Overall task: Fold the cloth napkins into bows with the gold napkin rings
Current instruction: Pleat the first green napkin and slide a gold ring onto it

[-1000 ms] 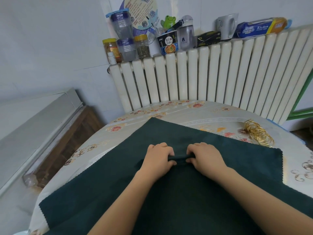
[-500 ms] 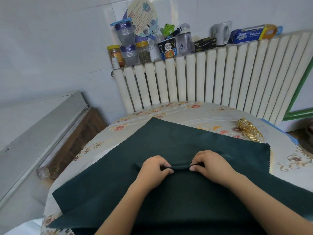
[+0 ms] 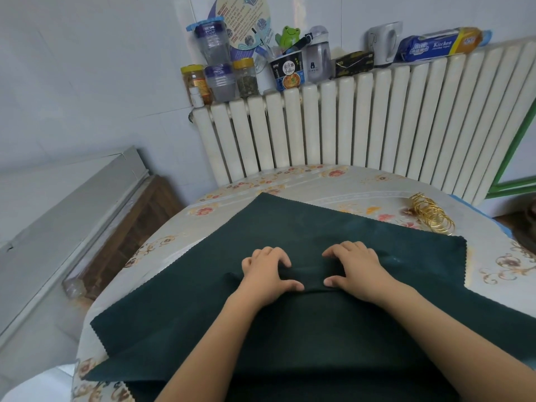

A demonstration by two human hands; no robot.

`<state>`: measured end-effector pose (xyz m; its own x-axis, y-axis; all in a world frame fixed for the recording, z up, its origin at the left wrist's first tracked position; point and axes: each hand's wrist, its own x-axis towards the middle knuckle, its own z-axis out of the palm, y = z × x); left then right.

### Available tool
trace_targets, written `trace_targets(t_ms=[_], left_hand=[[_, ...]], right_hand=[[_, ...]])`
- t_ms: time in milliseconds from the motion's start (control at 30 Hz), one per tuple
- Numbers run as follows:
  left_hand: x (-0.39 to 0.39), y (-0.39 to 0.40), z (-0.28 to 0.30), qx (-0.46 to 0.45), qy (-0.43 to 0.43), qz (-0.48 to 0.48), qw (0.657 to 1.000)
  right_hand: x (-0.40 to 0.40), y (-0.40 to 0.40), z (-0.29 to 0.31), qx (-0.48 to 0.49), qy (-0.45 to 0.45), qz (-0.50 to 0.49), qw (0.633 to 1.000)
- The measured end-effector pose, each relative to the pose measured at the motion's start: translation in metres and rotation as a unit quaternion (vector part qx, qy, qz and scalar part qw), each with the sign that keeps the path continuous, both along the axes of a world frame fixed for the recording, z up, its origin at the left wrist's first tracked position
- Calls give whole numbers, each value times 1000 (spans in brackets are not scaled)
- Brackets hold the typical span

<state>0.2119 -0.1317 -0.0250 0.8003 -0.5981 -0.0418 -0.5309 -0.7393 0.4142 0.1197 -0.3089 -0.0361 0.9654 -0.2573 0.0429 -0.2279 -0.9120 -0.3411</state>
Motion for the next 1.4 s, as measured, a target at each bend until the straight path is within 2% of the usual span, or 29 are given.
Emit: trace_targets(t_ms=[100, 200, 434, 667, 834, 934, 1034, 1135, 1268, 1368, 1401], left_hand=[[2, -3, 5, 8, 73, 10, 997], [-3, -6, 9, 48, 1, -28, 998], [-25, 9, 0, -32, -137, -52, 989], [-43, 31, -10, -42, -151, -86, 984], [-48, 44, -12, -50, -101, -109, 988], [-51, 44, -9, -99, -22, -57, 993], [-49, 39, -7, -101, 7, -28, 994], [-44, 34, -4, -55, 25, -34, 998], [-39, 29, 1, 8, 5, -44, 999], [-38, 24, 7, 31, 42, -37, 998], [-39, 23, 10, 57, 28, -49, 997]], right_hand=[[3, 1, 2, -26, 21, 13, 999], [1, 3, 3, -36, -7, 17, 999], [-23, 8, 3, -58, -110, 46, 991], [-45, 14, 12, -59, -63, 92, 992], [-56, 13, 14, 10, -37, 100, 994], [-58, 14, 14, 41, -21, 84, 995], [-55, 18, 15, 64, -4, 66, 996], [-52, 19, 13, 32, 13, 57, 998], [-46, 15, 13, 26, 59, 12, 998], [-42, 18, 16, -1, 84, 19, 996], [-40, 20, 16, -19, 77, 22, 997]])
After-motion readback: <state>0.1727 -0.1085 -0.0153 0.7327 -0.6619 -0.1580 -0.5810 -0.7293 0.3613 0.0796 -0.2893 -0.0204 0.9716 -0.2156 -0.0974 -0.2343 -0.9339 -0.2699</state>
